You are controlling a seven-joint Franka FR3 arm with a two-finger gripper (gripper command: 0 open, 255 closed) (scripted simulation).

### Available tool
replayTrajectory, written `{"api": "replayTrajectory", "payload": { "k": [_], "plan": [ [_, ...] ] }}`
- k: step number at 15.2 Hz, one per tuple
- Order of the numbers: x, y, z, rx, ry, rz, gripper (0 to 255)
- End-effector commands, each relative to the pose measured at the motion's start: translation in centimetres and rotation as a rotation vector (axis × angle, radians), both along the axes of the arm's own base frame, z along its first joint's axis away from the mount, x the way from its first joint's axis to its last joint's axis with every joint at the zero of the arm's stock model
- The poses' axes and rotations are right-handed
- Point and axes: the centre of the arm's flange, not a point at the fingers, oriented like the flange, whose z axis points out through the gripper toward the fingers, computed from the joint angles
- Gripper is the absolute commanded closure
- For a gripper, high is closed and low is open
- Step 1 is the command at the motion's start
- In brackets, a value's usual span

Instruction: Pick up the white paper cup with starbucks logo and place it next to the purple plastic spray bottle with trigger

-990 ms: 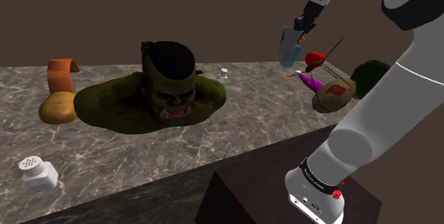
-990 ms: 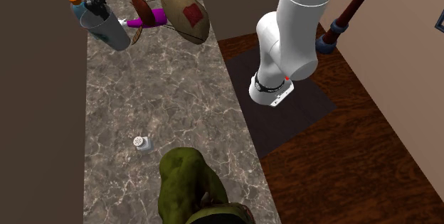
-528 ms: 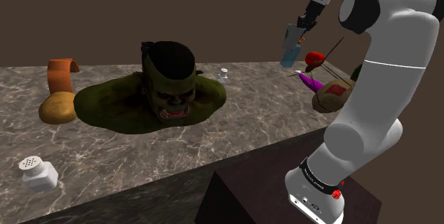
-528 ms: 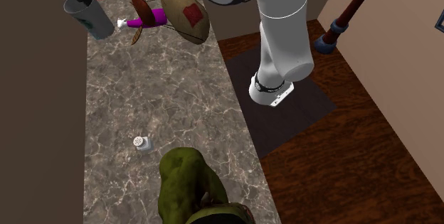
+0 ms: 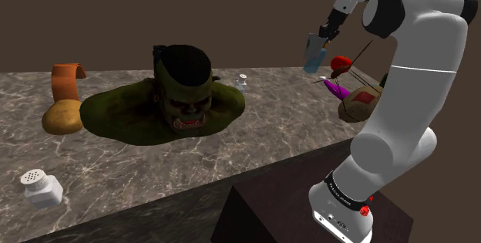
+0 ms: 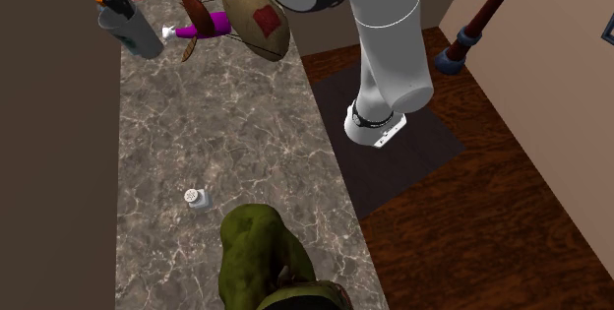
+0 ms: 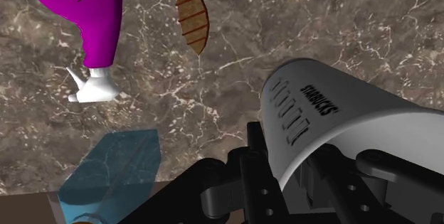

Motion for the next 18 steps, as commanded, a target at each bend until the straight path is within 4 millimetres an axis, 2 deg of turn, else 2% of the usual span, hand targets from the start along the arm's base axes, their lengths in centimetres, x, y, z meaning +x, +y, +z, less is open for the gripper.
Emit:
{"api": "replayTrajectory", "payload": {
  "k": [1,18],
  "plan": [
    [-0.1,0.2,-1.1,-0.001,-0.001,0.000,255],
    [-0.1,0.2,-10.1,-0.001,-0.001,0.000,255]
  ]
}}
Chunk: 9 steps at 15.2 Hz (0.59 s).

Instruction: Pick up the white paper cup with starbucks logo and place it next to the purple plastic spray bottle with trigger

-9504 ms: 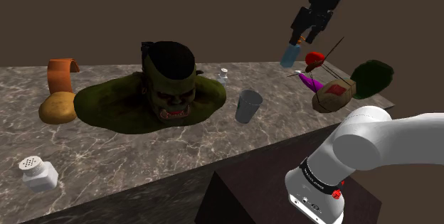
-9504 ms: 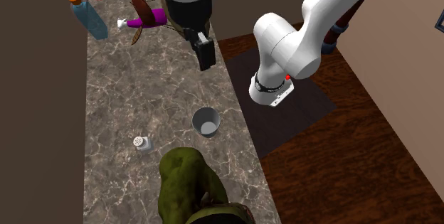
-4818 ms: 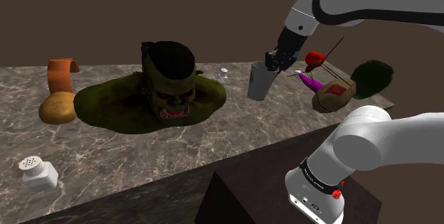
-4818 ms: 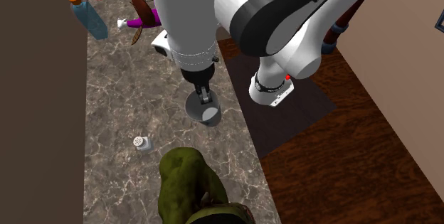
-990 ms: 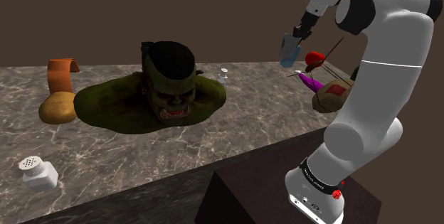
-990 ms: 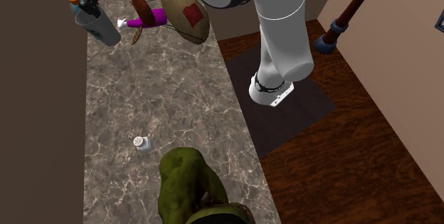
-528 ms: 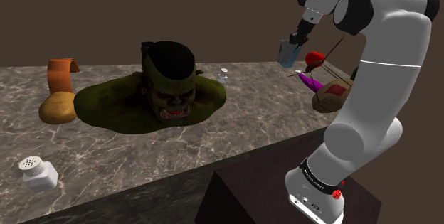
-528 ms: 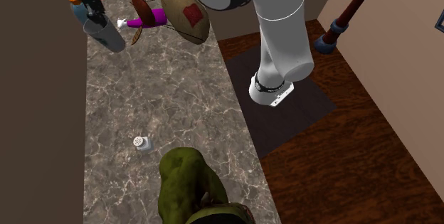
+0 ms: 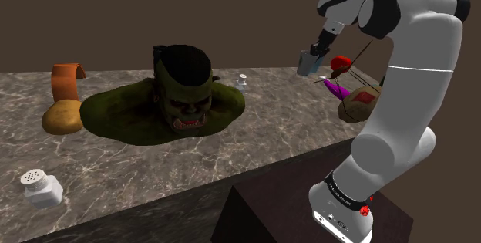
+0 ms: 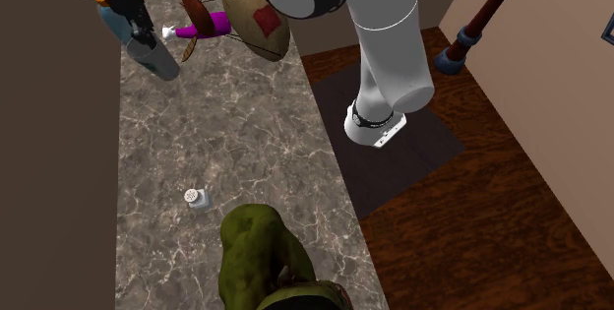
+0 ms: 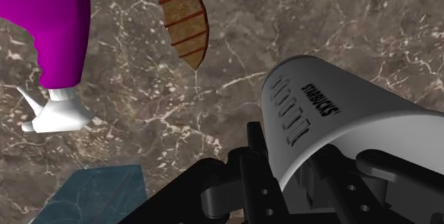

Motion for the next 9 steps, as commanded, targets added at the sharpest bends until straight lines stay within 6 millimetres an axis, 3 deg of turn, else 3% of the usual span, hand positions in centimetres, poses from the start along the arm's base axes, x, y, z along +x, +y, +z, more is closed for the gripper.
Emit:
{"api": "replayTrajectory", "payload": {
  "k": [1,9],
  "plan": [
    [0.0,0.1,-1.2,-0.001,-0.001,0.000,255],
    [0.0,0.1,-4.9,-0.001,-0.001,0.000,255]
  ]
}}
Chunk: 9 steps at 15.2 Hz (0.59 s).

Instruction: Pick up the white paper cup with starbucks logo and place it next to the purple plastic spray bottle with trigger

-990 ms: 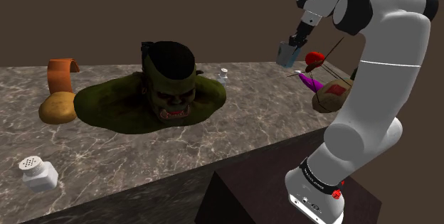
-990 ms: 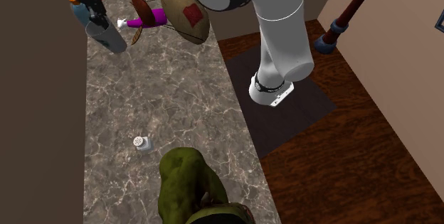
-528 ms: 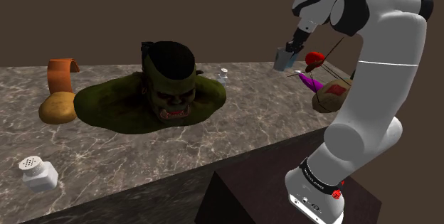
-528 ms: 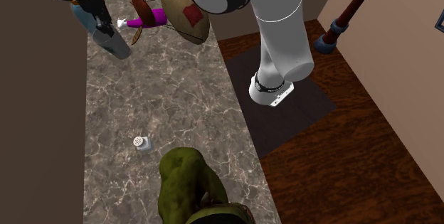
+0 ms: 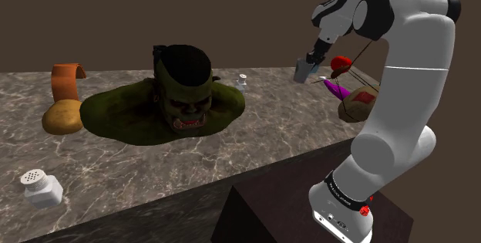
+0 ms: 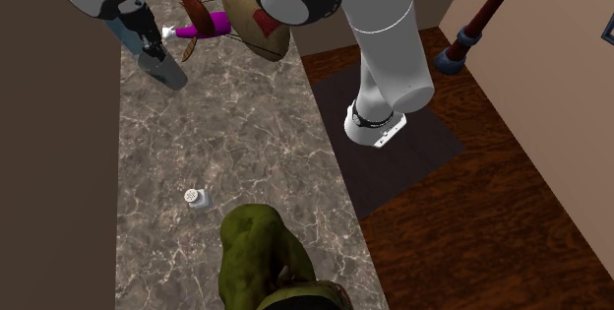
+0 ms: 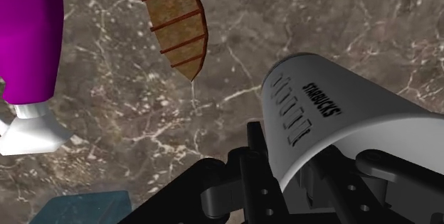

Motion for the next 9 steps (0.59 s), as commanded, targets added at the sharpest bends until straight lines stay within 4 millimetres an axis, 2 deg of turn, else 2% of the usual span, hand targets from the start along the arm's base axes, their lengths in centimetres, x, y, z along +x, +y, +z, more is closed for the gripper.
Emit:
{"api": "replayTrajectory", "payload": {
  "k": [1,7,8,9],
  "plan": [
    [-0.02,0.00,-0.24,-0.001,-0.001,0.000,255],
    [-0.02,0.00,-0.24,-0.001,-0.001,0.000,255],
    [-0.02,0.01,-0.24,-0.001,-0.001,0.000,0],
    [-0.02,0.01,-0.24,-0.001,-0.001,0.000,0]
  ]
}}
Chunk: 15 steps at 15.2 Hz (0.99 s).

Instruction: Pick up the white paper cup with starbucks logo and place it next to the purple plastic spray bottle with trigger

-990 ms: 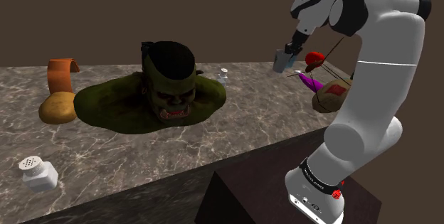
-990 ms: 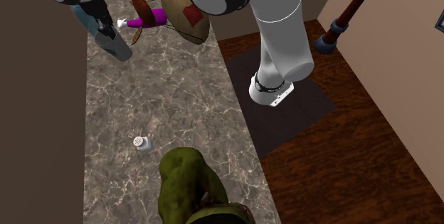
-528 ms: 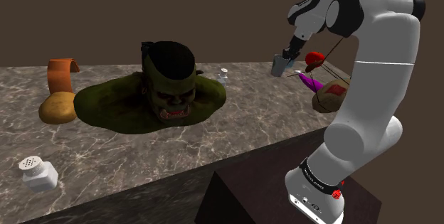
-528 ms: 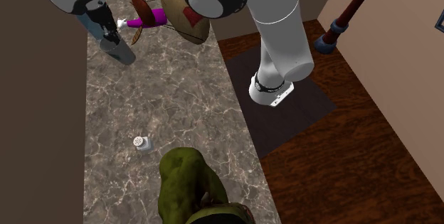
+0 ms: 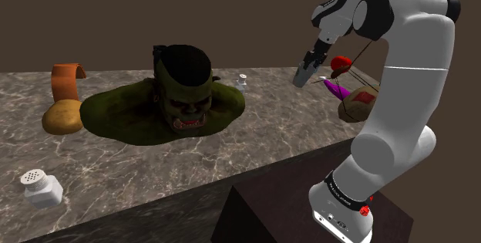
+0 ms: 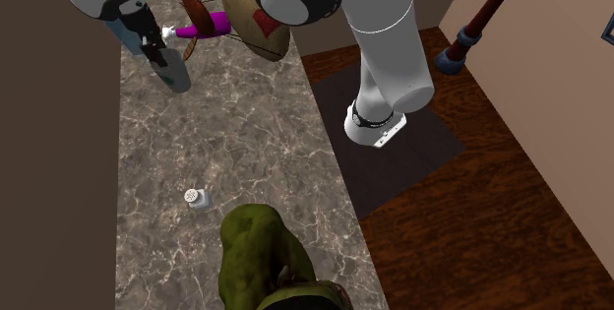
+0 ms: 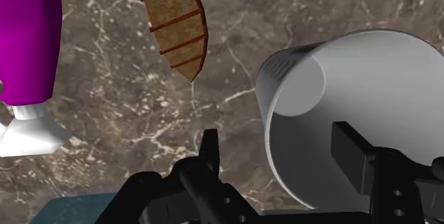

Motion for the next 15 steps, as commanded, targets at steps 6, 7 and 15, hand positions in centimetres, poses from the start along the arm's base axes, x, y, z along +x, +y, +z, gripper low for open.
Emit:
{"api": "replayTrajectory", "payload": {
  "k": [6,7,15],
  "plan": [
    [-0.1,-0.2,2.6,0.000,0.000,0.000,0],
    [-0.1,-0.3,4.0,0.000,0.000,0.000,0],
    [-0.2,-0.4,5.0,0.000,0.000,0.000,0]
  ]
}}
